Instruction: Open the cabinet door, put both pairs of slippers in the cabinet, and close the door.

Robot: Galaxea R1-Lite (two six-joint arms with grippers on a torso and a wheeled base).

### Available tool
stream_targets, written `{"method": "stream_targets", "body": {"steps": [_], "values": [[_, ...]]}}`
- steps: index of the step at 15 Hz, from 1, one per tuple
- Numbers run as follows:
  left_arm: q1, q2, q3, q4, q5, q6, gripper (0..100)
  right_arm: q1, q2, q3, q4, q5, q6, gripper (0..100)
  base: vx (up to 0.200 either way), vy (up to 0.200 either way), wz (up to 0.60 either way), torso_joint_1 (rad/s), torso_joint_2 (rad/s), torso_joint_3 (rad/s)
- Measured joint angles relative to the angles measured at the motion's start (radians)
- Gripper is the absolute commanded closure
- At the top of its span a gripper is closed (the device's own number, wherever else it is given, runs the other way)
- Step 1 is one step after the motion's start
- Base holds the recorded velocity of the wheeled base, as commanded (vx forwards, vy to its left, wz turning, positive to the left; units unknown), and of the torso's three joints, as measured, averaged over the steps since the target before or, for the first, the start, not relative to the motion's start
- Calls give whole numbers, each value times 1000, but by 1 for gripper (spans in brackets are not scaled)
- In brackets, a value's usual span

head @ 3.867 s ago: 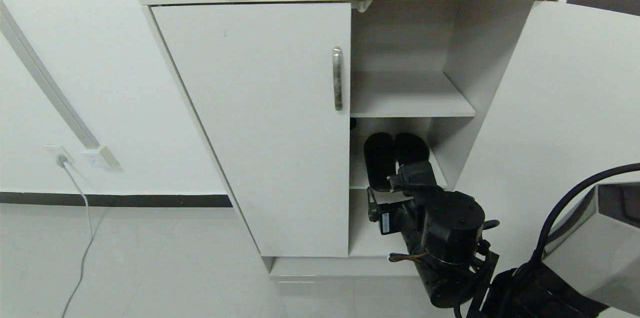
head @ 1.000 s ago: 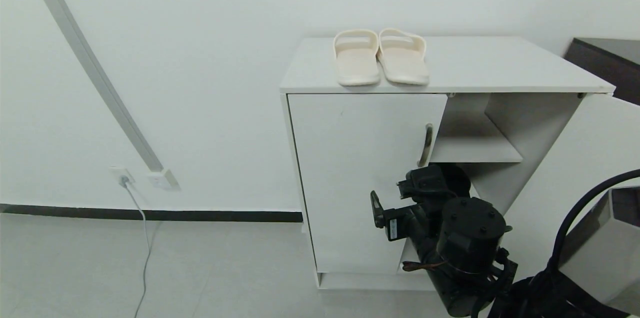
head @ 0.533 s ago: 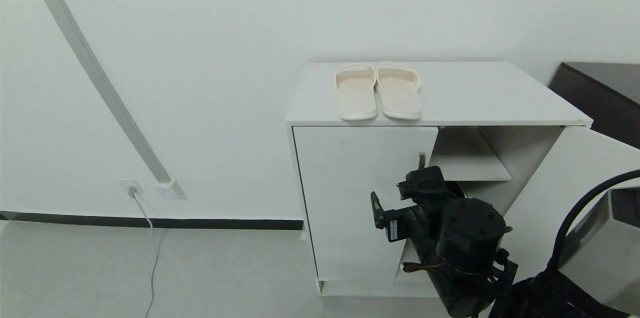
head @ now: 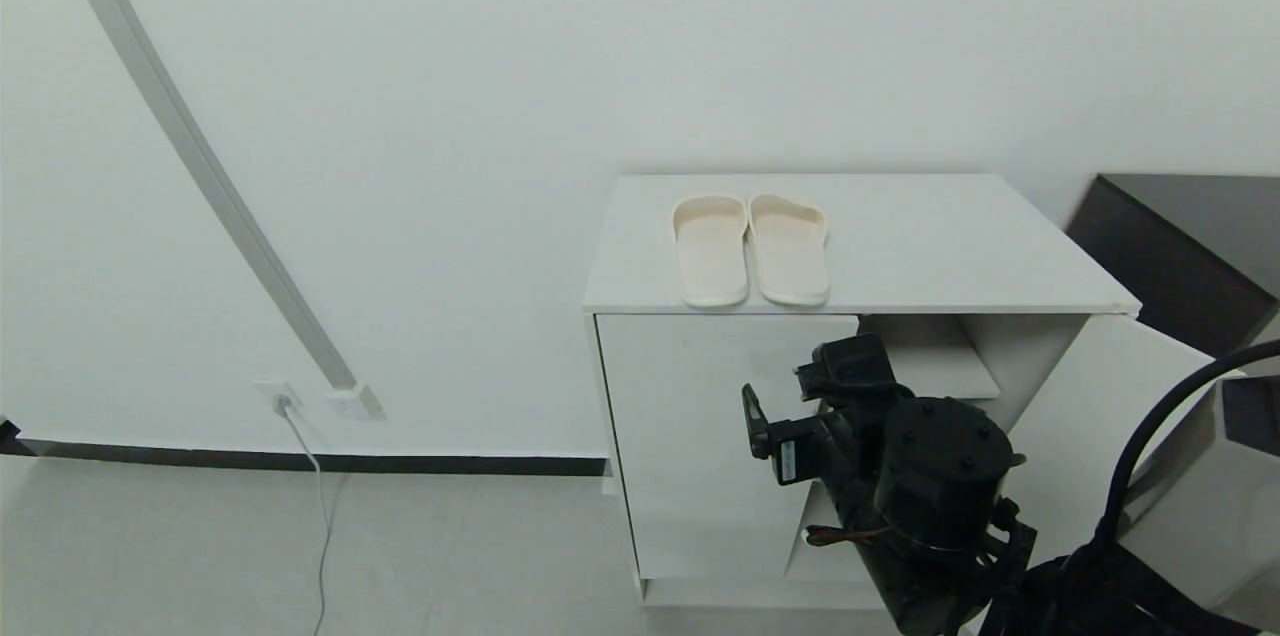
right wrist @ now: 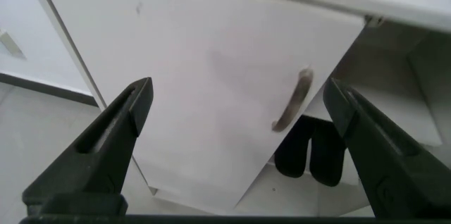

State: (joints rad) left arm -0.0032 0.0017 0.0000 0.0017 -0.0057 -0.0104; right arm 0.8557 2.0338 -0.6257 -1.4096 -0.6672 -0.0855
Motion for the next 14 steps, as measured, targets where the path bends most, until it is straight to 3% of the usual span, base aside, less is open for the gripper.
{"method": "stream_targets", "body": {"steps": [5,14], "values": [[0,0,0,0,0,0,100,0,0,5,0,0,-1,0,0,0,0,233,-519,-292],[0,0,0,0,0,0,100,0,7,9,-6,2,-1,0,0,0,0,164,-350,-185]]}}
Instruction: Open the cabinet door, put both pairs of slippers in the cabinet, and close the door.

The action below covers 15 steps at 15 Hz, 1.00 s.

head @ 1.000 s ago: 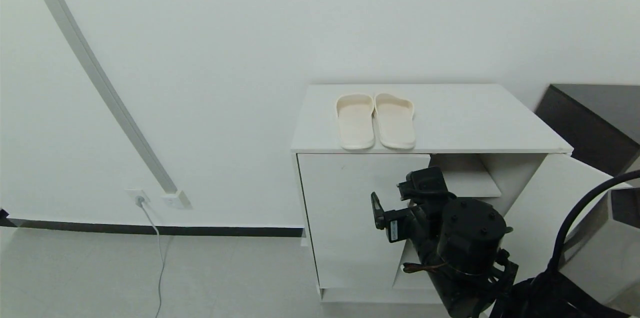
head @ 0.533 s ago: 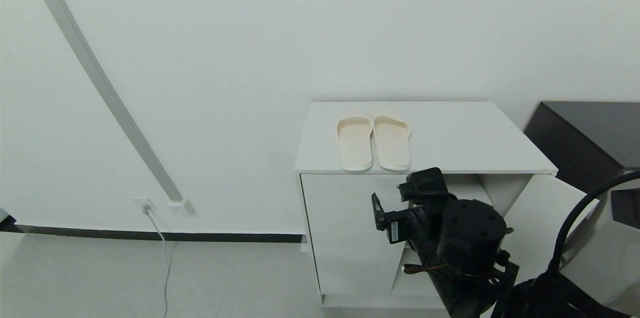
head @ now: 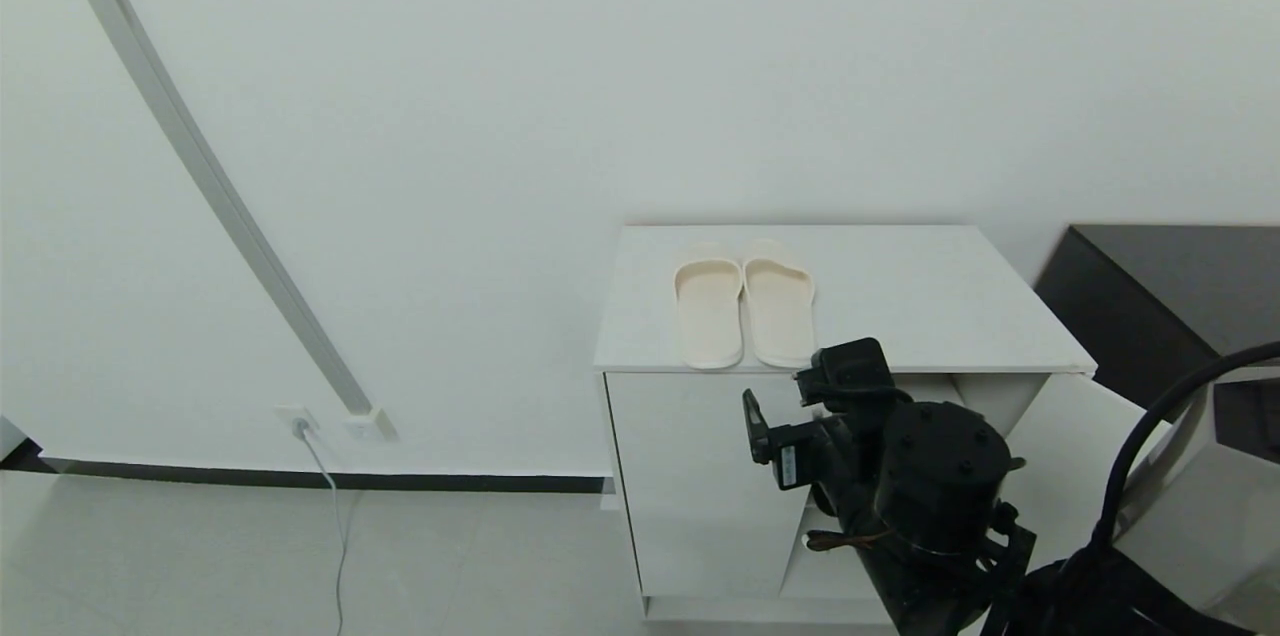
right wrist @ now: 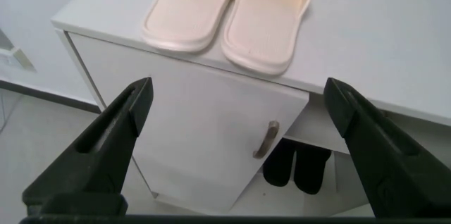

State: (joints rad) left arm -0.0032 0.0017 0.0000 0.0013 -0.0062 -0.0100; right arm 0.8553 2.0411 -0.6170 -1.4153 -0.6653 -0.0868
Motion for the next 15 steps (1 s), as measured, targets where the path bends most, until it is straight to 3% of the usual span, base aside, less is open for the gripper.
{"method": "stream_targets", "body": {"steps": [5,7,8,13,15], "values": [[0,0,0,0,0,1,100,-3,21,-10,2,17,-14,0,0,0,0,0,0,0],[0,0,0,0,0,5,100,-11,26,-59,65,19,-4,0,0,0,0,0,0,0],[0,0,0,0,-1,6,100,-20,27,-116,145,19,20,0,0,0,0,0,0,0],[0,0,0,0,-1,6,100,-33,11,-522,803,18,247,0,0,0,0,0,0,0],[0,0,0,0,-1,6,100,-36,3,-642,960,13,335,0,0,0,0,0,0,0]]}}
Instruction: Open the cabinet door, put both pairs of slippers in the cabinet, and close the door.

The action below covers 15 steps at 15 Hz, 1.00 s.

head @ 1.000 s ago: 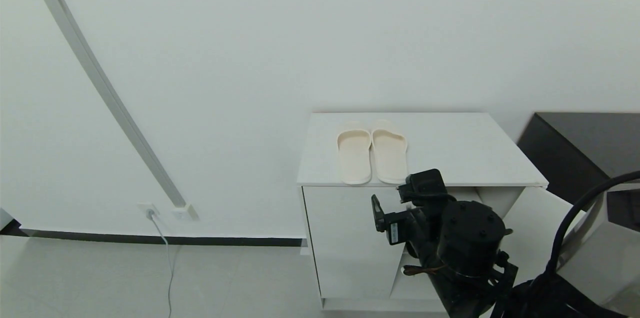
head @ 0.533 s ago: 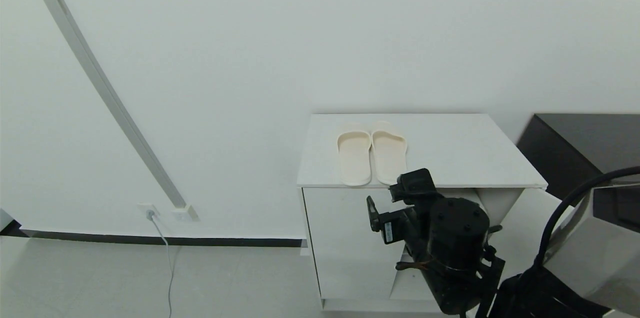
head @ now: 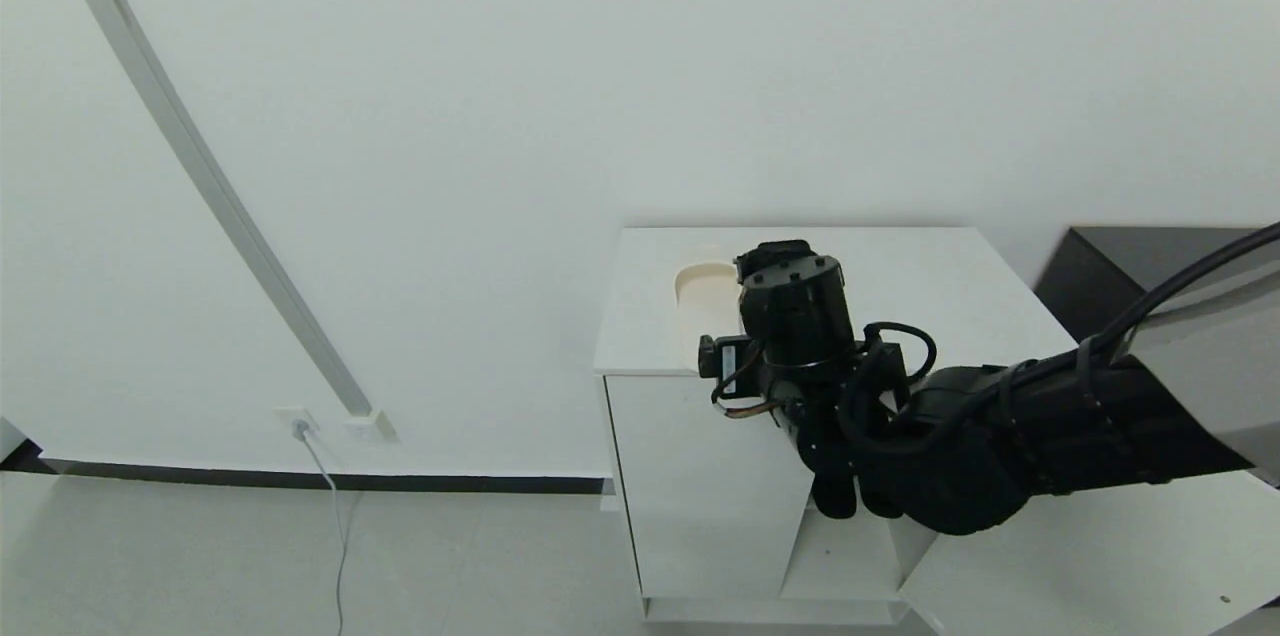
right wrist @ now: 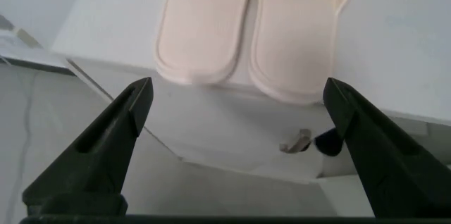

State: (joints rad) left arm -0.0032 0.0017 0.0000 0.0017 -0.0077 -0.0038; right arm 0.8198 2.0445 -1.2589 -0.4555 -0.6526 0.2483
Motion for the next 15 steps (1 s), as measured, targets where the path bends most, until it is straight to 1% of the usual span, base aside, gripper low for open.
{"method": "stream_targets", "body": {"steps": [2,5,9,12,15], "values": [[0,0,0,0,-1,0,100,-4,-2,-33,14,-29,20,0,0,0,0,0,0,0],[0,0,0,0,-1,0,100,-7,-1,-18,13,-34,36,0,200,0,0,-3,-4,2],[0,0,0,0,-2,0,100,-14,8,31,-43,-33,40,0,200,0,0,4,0,4],[0,0,0,0,-1,0,100,-13,17,77,-77,-29,41,0,0,0,0,0,0,0],[0,0,0,0,-2,0,100,-18,45,85,-108,-22,41,0,0,0,0,0,0,0]]}}
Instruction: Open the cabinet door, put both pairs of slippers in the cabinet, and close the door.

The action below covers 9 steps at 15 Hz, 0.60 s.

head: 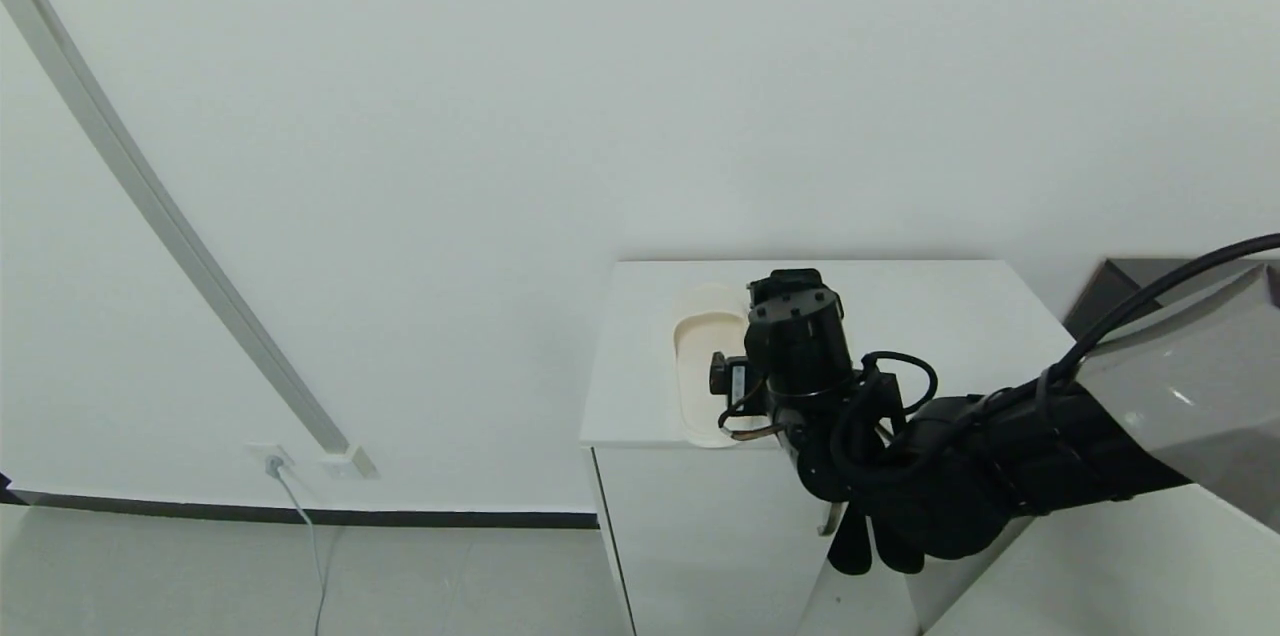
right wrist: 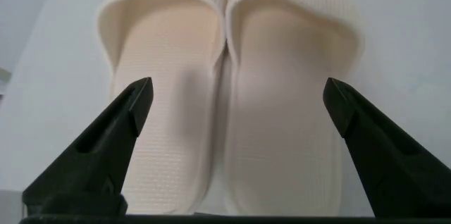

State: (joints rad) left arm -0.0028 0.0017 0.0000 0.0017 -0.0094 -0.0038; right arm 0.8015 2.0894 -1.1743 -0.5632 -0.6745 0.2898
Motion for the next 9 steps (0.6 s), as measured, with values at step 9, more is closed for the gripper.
{"method": "stream_targets", "body": {"steps": [9], "values": [[0,0,0,0,1,-1,100,-42,139,-82,-207,18,-165,0,0,0,0,0,0,0]]}}
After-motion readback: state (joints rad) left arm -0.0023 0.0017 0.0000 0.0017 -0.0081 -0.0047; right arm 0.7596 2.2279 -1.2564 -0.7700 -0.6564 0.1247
